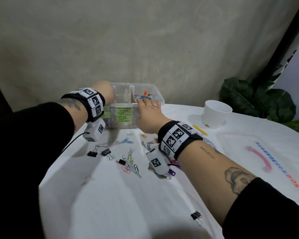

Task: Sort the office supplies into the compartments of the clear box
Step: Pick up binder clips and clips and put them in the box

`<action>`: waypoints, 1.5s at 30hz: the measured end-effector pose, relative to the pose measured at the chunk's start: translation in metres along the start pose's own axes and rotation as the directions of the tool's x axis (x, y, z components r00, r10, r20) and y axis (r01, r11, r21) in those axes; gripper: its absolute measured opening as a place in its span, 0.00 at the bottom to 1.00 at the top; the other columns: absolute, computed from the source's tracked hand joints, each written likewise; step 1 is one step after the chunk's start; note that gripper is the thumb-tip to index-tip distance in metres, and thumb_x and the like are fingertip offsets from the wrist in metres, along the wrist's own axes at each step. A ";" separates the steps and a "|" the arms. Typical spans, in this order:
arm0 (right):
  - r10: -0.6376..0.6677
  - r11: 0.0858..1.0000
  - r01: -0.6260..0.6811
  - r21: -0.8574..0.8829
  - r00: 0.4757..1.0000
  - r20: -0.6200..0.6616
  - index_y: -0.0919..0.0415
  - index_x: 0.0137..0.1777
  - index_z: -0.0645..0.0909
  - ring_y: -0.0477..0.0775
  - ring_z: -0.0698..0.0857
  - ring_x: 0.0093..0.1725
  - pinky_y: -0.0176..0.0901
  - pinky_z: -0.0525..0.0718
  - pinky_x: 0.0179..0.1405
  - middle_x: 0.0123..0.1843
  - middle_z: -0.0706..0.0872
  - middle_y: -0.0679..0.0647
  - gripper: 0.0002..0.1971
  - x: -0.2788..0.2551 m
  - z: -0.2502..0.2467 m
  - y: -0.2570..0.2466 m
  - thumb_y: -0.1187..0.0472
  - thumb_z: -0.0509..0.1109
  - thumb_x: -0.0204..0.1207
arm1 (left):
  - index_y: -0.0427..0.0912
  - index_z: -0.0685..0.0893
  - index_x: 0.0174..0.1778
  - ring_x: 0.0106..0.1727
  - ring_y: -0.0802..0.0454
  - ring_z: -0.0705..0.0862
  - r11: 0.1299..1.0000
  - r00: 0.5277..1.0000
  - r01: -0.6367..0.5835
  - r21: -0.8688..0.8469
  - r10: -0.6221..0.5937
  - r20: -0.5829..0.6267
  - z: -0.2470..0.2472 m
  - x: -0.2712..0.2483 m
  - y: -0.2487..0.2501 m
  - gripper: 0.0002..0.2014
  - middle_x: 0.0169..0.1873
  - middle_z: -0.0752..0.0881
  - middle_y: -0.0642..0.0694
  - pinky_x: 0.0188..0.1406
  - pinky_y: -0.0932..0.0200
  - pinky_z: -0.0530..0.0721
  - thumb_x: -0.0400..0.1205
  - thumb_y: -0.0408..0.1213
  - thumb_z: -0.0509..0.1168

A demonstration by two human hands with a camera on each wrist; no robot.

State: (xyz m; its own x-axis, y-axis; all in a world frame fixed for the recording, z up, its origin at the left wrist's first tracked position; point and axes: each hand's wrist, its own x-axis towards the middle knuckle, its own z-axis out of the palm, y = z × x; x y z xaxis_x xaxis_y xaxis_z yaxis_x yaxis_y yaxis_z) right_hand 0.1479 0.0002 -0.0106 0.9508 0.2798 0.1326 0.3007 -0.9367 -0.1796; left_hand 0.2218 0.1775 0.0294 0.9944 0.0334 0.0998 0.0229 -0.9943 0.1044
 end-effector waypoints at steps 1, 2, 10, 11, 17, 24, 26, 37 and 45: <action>-0.021 0.999 0.021 0.038 0.999 0.025 0.64 0.85 0.53 0.66 0.53 0.84 0.65 0.41 0.83 0.83 0.60 0.63 0.36 -0.003 -0.006 0.002 0.61 0.61 0.78 | 0.36 0.84 0.61 0.52 0.38 0.84 0.997 0.998 -0.012 -0.073 0.008 -0.060 -0.002 -0.003 0.000 0.15 0.54 0.84 0.36 0.49 0.49 0.83 0.85 0.37 0.58; -0.049 0.995 0.045 0.094 0.998 0.043 0.63 0.85 0.54 0.63 0.54 0.85 0.62 0.43 0.84 0.84 0.60 0.61 0.36 -0.006 -0.013 0.005 0.62 0.62 0.78 | 0.42 0.84 0.61 0.55 0.38 0.83 0.986 0.989 -0.065 -0.150 0.044 -0.143 -0.001 -0.006 0.001 0.14 0.56 0.83 0.37 0.53 0.46 0.84 0.84 0.41 0.59; 0.044 0.805 0.019 0.593 0.995 -0.091 0.56 0.58 0.85 0.42 0.85 0.46 0.41 0.82 0.51 0.57 0.88 0.50 0.13 -0.056 -0.036 0.053 0.70 0.67 0.79 | 0.53 0.86 0.48 0.46 0.55 0.85 0.714 0.793 -0.590 -0.378 0.599 -0.108 -0.006 -0.096 0.044 0.05 0.42 0.86 0.55 0.50 0.54 0.84 0.78 0.45 0.72; 0.069 0.814 -0.027 0.581 0.996 -0.050 0.58 0.56 0.86 0.45 0.85 0.47 0.39 0.80 0.51 0.53 0.89 0.51 0.11 -0.065 -0.036 0.059 0.70 0.69 0.78 | 0.55 0.85 0.50 0.45 0.56 0.85 0.719 0.763 -0.583 -0.378 0.644 0.049 -0.003 -0.106 0.048 0.08 0.43 0.86 0.57 0.49 0.56 0.85 0.77 0.47 0.74; 0.237 0.878 -0.328 0.348 0.930 0.280 0.49 0.45 0.88 0.50 0.84 0.41 0.48 0.86 0.50 0.40 0.88 0.46 0.12 -0.119 -0.026 0.104 0.57 0.85 0.62 | 0.60 0.79 0.51 0.52 0.53 0.85 0.833 0.565 -0.542 -0.112 0.459 0.685 0.028 -0.144 0.064 0.32 0.52 0.84 0.59 0.52 0.53 0.85 0.54 0.56 0.85; 0.274 0.877 -0.419 0.237 0.839 0.470 0.48 0.46 0.88 0.52 0.84 0.38 0.49 0.88 0.44 0.40 0.84 0.49 0.19 -0.159 -0.024 0.114 0.57 0.89 0.54 | 0.53 0.84 0.41 0.38 0.52 0.85 0.815 0.684 -0.579 0.024 0.470 0.558 0.048 -0.146 0.060 0.17 0.37 0.88 0.56 0.38 0.58 0.84 0.60 0.42 0.83; 0.266 0.889 -0.392 0.235 0.862 0.432 0.49 0.45 0.88 0.50 0.83 0.37 0.44 0.84 0.41 0.38 0.85 0.48 0.16 -0.159 -0.019 0.114 0.57 0.87 0.58 | 0.52 0.86 0.39 0.36 0.56 0.84 0.817 0.681 -0.572 -0.078 0.526 0.510 0.051 -0.144 0.065 0.11 0.34 0.87 0.58 0.35 0.64 0.81 0.67 0.43 0.81; 0.364 0.830 -0.451 0.328 0.884 0.294 0.61 0.49 0.88 0.52 0.85 0.34 0.44 0.88 0.36 0.37 0.86 0.51 0.12 -0.160 -0.015 0.116 0.64 0.83 0.67 | 0.54 0.80 0.59 0.55 0.50 0.82 0.845 0.869 -0.417 -0.334 0.478 0.125 0.065 -0.128 0.122 0.16 0.58 0.82 0.51 0.54 0.55 0.82 0.77 0.49 0.73; 0.334 0.864 -0.425 0.270 0.885 0.325 0.59 0.54 0.85 0.49 0.83 0.40 0.39 0.84 0.41 0.41 0.83 0.48 0.13 -0.155 -0.011 0.115 0.66 0.77 0.69 | 0.50 0.74 0.71 0.56 0.49 0.82 0.897 0.858 -0.390 -0.208 0.436 0.271 0.080 -0.118 0.147 0.26 0.64 0.83 0.47 0.51 0.60 0.79 0.79 0.50 0.70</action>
State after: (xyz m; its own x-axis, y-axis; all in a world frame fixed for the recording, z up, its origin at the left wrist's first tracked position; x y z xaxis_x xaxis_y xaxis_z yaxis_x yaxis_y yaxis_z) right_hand 0.0337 -0.1529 -0.0411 0.9658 0.0028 -0.2592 -0.1248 -0.8715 -0.4743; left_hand 0.1160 0.0188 -0.0464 0.8911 -0.4326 -0.1370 -0.3889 -0.8836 0.2607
